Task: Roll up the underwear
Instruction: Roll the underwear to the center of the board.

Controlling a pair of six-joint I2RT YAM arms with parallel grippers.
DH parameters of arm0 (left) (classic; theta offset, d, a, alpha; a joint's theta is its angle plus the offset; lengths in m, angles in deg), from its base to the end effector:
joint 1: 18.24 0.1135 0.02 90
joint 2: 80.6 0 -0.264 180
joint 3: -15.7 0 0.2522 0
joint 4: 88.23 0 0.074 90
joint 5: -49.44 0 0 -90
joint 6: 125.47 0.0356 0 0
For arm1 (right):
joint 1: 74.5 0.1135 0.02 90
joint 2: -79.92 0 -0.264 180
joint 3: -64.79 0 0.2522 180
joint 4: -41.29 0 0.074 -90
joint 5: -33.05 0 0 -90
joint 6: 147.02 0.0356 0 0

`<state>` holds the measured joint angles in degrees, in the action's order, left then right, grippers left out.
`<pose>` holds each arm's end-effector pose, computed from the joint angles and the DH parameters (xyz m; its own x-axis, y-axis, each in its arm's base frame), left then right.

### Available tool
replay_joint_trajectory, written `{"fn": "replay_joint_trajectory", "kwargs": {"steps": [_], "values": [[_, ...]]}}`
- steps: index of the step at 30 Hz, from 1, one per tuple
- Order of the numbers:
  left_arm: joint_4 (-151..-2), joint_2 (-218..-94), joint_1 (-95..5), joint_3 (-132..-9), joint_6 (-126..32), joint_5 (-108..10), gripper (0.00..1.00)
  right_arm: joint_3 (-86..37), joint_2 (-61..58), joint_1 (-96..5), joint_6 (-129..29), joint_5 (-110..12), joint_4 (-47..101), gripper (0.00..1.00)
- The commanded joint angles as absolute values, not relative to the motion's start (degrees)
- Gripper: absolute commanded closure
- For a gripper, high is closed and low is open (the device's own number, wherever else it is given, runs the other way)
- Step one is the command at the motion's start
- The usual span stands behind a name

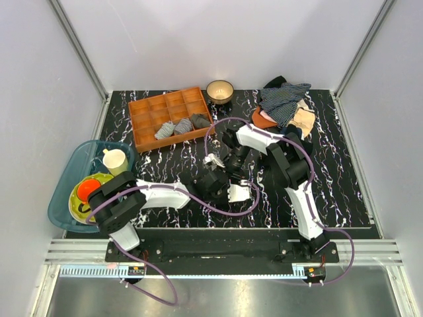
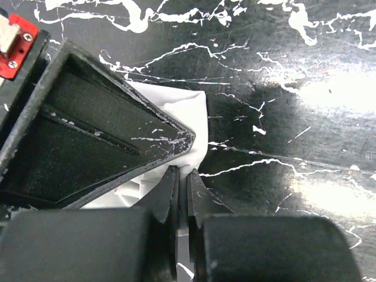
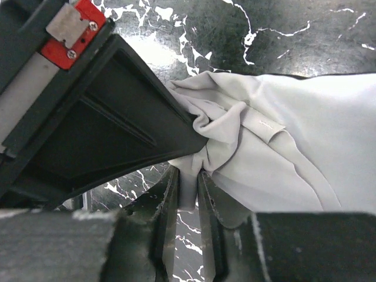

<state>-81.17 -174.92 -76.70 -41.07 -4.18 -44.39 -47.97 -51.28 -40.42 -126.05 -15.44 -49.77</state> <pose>0.1642 -0.2721 0.1461 0.1407 0.7615 -0.6327 0.9387 0.1005 0.3297 0.3177 0.2434 0.1375 -0.0587 -0.8839 -0.4639 -0.8136 -0.2269 0.5353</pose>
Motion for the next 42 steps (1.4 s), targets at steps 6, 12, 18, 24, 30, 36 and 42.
{"fn": "replay_joint_trajectory", "kwargs": {"steps": [6, 12, 18, 24, 30, 36, 42], "values": [[-70.71, -173.76, -73.89, -44.37, -9.88, -57.83, 1.0, -46.36, -45.6, -46.72, -125.49, -7.92, -49.3, 0.61], [-63.94, -175.43, -65.98, -48.59, -17.79, -75.06, 1.0, -38.1, -34.97, -55.68, -125.57, -5.54, -41.74, 0.47], [-60.32, -183.33, -56.92, -52.46, -26.57, -93.52, 1.0, -28.18, -22.32, -60.35, -127.85, -4.75, -33.05, 0.46], [-58.65, -192.91, -52.17, -56.77, -33.52, -96.63, 1.0, -11.04, -5.18, -53.98, -135.15, -4.38, -21.01, 0.37], [-59.97, -197.84, -49.62, -59.49, -38.8, -98.13, 0.99, 3.13, 1.35, -37.35, -135.33, -21.87, -1.14, 0.33], [-60.23, -199.51, -49.18, -62.04, -41.45, -97.25, 0.96, 3.31, -4.7, -31.27, -136.21, -31.19, 7.39, 0.33], [-61.2, -199.69, -49.0, -62.4, -42.68, -96.98, 0.89, 3.75, -11.12, -28.89, -137.0, -36.12, 12.93, 0.35]]}}
